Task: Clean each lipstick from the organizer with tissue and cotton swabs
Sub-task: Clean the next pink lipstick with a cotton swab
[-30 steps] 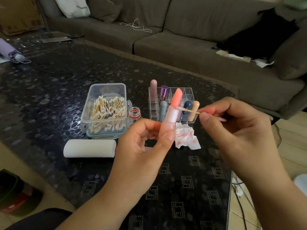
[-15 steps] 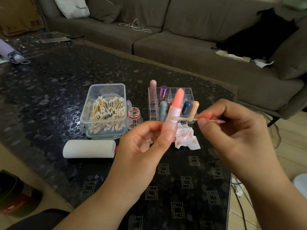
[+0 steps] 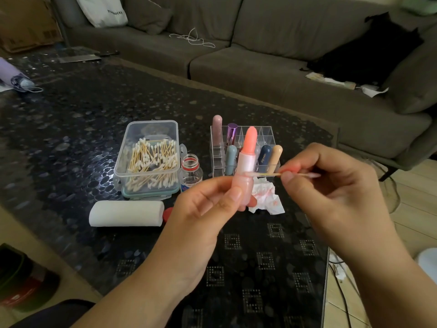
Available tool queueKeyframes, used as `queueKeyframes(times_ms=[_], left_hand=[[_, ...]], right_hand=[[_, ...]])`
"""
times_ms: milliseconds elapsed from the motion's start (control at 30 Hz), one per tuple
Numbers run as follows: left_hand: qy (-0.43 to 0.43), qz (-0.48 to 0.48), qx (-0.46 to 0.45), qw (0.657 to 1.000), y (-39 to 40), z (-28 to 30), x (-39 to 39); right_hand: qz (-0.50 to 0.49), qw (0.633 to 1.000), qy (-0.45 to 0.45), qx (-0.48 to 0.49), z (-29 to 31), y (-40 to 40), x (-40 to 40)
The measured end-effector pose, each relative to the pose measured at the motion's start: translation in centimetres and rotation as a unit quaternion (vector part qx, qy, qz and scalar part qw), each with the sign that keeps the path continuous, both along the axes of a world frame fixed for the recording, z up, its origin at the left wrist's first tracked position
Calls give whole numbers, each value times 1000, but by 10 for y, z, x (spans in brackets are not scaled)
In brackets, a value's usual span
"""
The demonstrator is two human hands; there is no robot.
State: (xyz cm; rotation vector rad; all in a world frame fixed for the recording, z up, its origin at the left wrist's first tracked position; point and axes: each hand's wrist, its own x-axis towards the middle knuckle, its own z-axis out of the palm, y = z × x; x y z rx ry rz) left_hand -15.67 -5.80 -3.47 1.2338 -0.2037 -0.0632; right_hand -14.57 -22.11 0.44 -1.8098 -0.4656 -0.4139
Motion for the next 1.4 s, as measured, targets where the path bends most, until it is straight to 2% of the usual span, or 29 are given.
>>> queueKeyframes(times_ms=[433,600,733,867,1033,1167,1400], left_hand=[[50,-44,-99,993,-4,-4,3],[60,-73,-119,988,-3,-4,3],[76,-101,-144,981,-2,-4,3],[96,-104,-172,975,-2,-5,5],[113,-104,-205,967,-1,-3,7],[108,-127,-199,966,0,-2,7],[131,-144,-196,961,4,-3,9]], right_hand=[[-11,1000,-19,1,-1,-3,2],[6,1000,-4,-18,1,-1,-1],[-16,1000,2,-1,0,-4,1],[13,1000,6,-23,-1,-2,-1],[110,991,71,14,-5,-7,3],[194,961,173,98,-12,0,1],[186,952,200,136,-13,14,-2]])
